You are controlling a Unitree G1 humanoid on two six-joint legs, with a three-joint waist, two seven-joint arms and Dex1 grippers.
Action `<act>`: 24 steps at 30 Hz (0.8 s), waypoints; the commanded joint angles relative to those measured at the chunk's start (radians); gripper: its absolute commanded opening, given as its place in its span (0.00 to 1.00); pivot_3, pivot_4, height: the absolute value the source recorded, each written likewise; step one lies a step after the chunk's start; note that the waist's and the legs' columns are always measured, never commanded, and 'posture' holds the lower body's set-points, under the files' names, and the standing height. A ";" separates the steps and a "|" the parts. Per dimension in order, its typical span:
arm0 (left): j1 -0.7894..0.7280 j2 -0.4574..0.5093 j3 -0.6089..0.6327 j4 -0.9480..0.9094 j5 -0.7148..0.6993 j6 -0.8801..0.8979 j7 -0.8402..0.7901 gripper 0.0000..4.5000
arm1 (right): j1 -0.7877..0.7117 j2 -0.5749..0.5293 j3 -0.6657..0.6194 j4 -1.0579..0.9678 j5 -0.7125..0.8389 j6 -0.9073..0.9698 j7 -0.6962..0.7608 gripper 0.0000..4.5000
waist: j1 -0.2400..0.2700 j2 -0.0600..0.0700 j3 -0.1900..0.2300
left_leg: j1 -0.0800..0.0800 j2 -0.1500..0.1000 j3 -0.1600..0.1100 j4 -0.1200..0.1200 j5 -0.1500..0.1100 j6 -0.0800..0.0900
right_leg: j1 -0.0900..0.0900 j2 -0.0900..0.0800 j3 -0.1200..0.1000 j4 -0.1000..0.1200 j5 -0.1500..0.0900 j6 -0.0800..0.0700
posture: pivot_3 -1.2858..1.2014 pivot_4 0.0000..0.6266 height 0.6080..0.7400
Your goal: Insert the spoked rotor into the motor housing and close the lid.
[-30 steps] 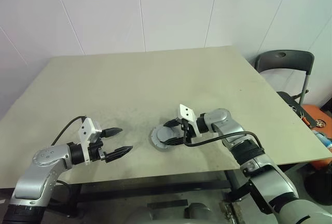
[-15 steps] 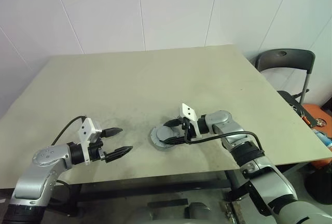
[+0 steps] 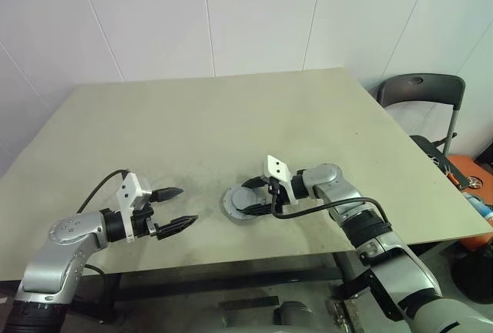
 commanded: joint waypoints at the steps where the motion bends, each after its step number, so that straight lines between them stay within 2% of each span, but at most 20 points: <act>1: -0.009 0.004 0.010 -0.014 -0.002 -0.012 0.003 1.00 | 0.024 -0.020 0.035 0.065 -0.069 0.042 -0.034 0.76 | 0.000 0.000 0.000 | 0.000 0.000 0.000 0.000 0.000 0.000 | 0.000 0.000 0.000 0.000 0.000 0.000 | 0.52 0.00 1.00; 9: -0.012 0.002 0.005 -0.016 -0.001 -0.013 0.004 1.00 | 0.021 -0.015 0.045 0.075 -0.077 0.041 -0.036 0.76 | 0.000 0.000 0.000 | 0.000 0.000 0.000 0.000 0.000 0.000 | 0.000 0.000 0.000 0.000 0.000 0.000 | 0.52 0.00 1.00; 18: -0.015 0.003 0.005 -0.018 -0.002 -0.010 0.005 1.00 | 0.016 0.006 -0.051 0.027 0.034 0.067 -0.015 0.76 | 0.002 0.000 0.000 | -0.001 0.000 0.000 0.000 0.000 0.000 | -0.001 0.000 0.000 0.000 0.000 0.000 | 0.52 0.00 1.00; 24: -0.022 0.005 0.002 -0.018 -0.003 -0.006 0.004 1.00 | 0.004 -0.014 -0.042 0.023 0.017 0.042 -0.014 0.76 | 0.004 0.001 0.001 | -0.003 0.000 0.000 -0.001 0.000 0.000 | -0.003 0.000 0.000 -0.001 0.000 0.000 | 0.52 0.00 1.00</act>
